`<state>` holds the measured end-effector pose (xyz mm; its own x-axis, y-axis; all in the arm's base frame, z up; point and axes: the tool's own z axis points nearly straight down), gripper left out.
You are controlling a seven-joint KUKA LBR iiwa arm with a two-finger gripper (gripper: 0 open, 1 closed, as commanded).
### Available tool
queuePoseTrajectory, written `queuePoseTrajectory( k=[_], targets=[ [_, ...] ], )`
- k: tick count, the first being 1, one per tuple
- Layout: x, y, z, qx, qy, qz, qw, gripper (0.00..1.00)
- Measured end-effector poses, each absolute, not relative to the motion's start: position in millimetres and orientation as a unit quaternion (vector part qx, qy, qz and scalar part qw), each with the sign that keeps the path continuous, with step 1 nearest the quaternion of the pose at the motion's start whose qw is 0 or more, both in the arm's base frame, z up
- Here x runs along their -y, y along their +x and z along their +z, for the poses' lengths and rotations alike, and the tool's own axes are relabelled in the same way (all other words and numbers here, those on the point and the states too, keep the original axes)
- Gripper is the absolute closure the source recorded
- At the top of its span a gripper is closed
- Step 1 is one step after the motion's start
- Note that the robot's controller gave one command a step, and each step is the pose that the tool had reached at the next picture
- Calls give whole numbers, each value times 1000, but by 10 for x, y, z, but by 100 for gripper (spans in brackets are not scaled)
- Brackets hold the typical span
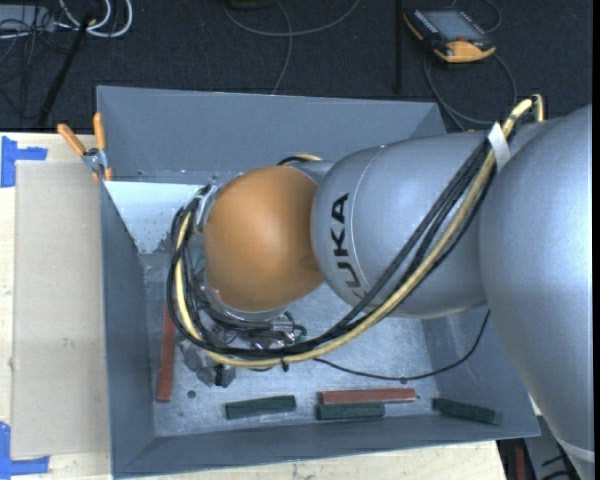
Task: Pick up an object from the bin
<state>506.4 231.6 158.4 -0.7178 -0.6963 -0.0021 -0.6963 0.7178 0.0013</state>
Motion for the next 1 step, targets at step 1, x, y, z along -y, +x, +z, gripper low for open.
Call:
queuePoseTrajectory(
  k=[1],
  targets=[
    [-1745,4727,1488,-912,-411,-1,-3,100]
  ],
)
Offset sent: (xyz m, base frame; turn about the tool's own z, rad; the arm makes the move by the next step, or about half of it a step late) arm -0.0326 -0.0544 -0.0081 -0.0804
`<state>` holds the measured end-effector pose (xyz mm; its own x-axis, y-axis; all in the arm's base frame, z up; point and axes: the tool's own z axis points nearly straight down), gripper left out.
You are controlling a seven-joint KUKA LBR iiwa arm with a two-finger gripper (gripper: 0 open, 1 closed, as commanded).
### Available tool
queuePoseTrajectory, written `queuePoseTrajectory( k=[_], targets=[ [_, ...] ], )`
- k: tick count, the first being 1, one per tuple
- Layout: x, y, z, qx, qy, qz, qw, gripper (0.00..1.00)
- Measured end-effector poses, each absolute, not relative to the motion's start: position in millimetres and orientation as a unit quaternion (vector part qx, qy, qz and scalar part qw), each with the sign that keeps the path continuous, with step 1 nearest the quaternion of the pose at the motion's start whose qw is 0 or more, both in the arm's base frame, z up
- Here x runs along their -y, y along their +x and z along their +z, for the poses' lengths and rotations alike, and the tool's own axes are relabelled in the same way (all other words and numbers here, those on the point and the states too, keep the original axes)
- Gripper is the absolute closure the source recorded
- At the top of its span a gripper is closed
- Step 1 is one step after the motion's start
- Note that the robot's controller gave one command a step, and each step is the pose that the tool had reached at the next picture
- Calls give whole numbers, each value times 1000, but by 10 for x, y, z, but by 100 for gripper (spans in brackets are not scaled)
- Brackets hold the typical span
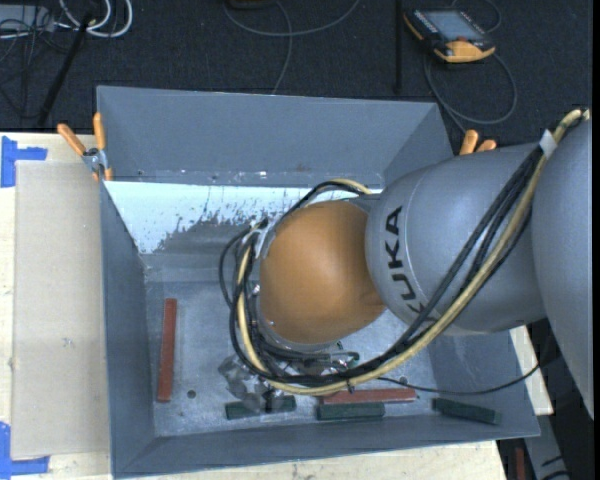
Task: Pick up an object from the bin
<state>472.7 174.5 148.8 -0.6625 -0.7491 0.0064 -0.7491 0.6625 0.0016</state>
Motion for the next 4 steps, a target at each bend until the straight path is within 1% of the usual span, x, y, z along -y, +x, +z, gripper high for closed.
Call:
queuePoseTrajectory(
  k=[1,2,3,4],
  targets=[
    [-2436,4900,1492,921,390,-2,-2,100],
    [-1820,4840,1575,960,282,0,2,100],
    [-1832,4840,1574,959,283,0,1,0],
    [-1241,4925,671,930,366,0,1,0]
  ],
)
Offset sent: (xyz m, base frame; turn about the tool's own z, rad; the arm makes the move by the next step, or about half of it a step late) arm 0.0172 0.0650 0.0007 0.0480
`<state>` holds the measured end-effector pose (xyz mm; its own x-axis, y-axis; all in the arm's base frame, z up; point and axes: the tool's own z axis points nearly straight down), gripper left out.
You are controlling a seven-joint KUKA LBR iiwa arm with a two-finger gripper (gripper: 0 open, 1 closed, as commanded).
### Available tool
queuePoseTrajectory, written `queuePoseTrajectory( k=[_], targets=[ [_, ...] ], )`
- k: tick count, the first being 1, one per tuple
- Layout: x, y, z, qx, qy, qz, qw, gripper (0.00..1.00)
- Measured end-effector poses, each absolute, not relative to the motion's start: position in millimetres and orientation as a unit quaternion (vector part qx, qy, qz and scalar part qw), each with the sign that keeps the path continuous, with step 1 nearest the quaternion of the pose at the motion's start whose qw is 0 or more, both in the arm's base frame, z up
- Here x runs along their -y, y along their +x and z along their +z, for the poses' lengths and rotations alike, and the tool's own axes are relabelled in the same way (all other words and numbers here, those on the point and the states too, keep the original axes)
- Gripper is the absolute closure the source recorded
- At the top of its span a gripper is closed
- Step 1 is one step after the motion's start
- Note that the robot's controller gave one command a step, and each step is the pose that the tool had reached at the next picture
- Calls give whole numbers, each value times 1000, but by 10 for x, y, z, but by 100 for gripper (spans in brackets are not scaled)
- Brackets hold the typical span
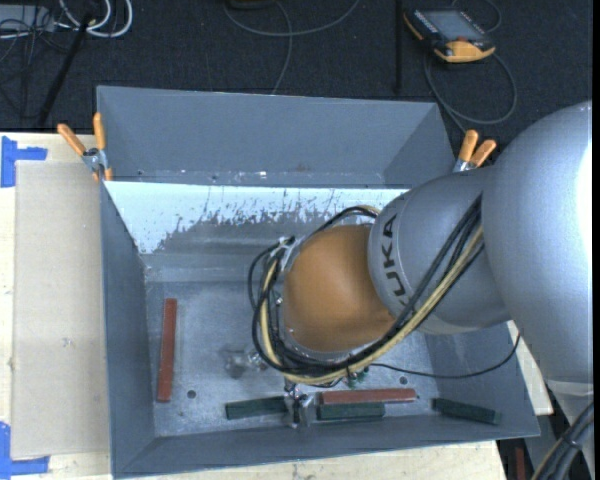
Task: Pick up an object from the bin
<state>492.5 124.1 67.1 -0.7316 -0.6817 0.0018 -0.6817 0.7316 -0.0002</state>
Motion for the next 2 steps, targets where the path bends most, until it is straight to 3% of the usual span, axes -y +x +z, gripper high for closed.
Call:
queuePoseTrajectory(
  k=[1,2],
  targets=[
    [-1260,4927,695,930,367,0,0,100],
    [-1223,4789,1948,935,354,0,-4,100]
  ],
)
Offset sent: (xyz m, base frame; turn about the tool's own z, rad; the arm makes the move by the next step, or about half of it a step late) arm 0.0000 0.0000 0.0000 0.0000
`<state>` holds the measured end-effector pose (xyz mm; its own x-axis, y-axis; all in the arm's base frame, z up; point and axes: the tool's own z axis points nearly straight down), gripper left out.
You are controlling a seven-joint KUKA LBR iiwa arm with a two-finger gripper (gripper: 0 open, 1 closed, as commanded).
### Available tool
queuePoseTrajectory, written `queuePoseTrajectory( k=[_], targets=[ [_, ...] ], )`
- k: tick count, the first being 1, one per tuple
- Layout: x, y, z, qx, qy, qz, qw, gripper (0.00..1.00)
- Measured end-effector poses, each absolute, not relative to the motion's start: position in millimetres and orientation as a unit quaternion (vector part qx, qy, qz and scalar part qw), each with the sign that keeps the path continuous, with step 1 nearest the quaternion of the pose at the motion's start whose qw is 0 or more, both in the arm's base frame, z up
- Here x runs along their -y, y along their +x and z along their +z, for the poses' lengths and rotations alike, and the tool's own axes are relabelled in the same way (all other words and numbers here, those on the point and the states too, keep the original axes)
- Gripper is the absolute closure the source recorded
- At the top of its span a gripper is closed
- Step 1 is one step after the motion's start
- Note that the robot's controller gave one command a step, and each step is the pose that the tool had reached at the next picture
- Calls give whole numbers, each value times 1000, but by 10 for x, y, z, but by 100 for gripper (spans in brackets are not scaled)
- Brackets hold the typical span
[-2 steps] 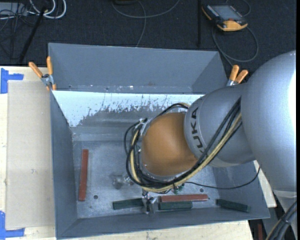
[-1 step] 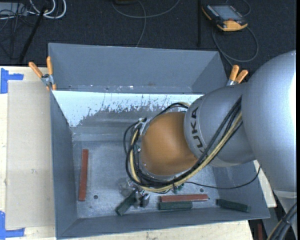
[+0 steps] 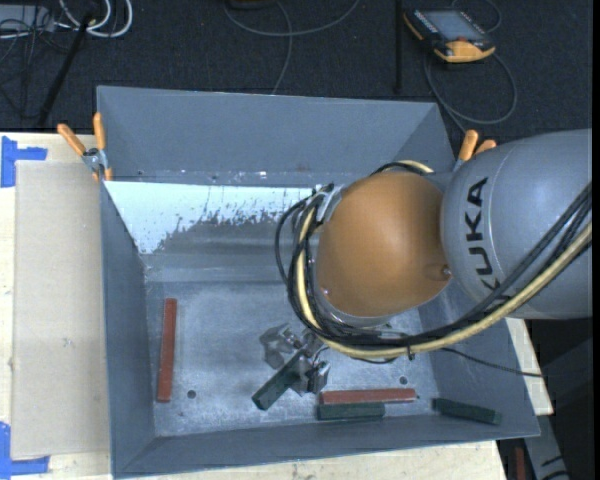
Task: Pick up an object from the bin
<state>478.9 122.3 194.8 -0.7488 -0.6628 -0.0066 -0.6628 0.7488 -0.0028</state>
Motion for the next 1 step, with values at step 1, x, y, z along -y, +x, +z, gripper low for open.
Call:
queuePoseTrajectory(
  k=[1],
  targets=[
    [-1037,4802,3552,-832,-555,-1,4,100]
  ],
)
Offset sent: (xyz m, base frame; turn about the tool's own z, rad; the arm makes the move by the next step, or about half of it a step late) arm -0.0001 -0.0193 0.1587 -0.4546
